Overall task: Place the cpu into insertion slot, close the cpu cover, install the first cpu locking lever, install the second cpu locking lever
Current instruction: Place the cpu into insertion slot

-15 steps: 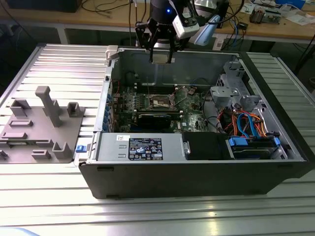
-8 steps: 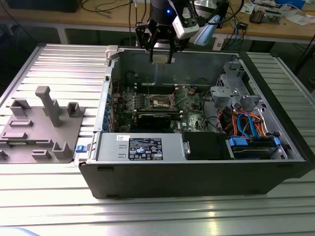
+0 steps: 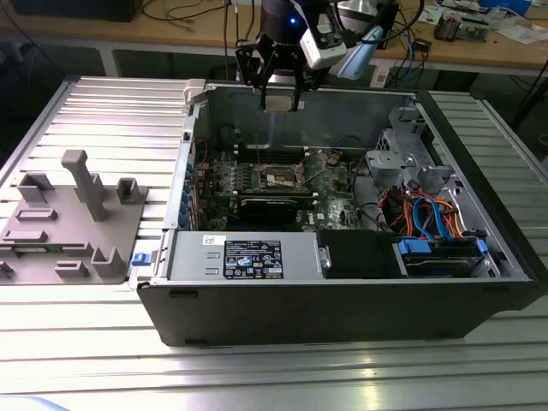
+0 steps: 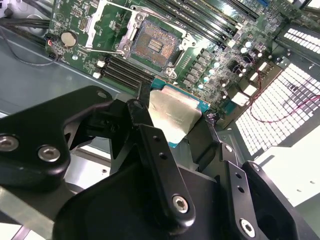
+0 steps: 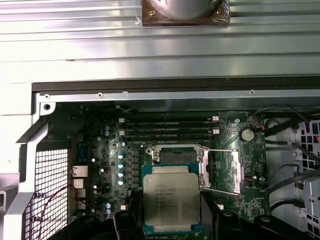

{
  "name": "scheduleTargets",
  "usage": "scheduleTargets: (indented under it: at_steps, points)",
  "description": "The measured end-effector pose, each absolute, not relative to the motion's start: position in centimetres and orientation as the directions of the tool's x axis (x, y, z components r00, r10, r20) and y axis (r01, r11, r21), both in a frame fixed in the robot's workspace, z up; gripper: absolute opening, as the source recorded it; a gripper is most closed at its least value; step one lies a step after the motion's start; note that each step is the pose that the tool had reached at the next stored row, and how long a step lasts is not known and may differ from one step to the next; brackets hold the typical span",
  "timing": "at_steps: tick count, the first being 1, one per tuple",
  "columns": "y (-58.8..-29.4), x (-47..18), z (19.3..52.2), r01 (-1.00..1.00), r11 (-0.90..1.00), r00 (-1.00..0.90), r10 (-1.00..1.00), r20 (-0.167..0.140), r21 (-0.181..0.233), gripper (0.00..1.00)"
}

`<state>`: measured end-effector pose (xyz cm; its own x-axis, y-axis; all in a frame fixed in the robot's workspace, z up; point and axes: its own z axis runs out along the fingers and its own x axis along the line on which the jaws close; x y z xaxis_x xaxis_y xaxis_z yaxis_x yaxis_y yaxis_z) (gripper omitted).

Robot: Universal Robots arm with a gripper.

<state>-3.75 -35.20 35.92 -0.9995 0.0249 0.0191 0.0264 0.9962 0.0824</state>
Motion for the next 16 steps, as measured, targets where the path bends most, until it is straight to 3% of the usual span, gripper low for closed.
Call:
scheduleTargets:
  at_steps: [16]
  points:
    - [-35.2, -3.75, 35.56, 0.026, 0.996, -1.0, 0.025, 0.019, 0.082, 0.55]
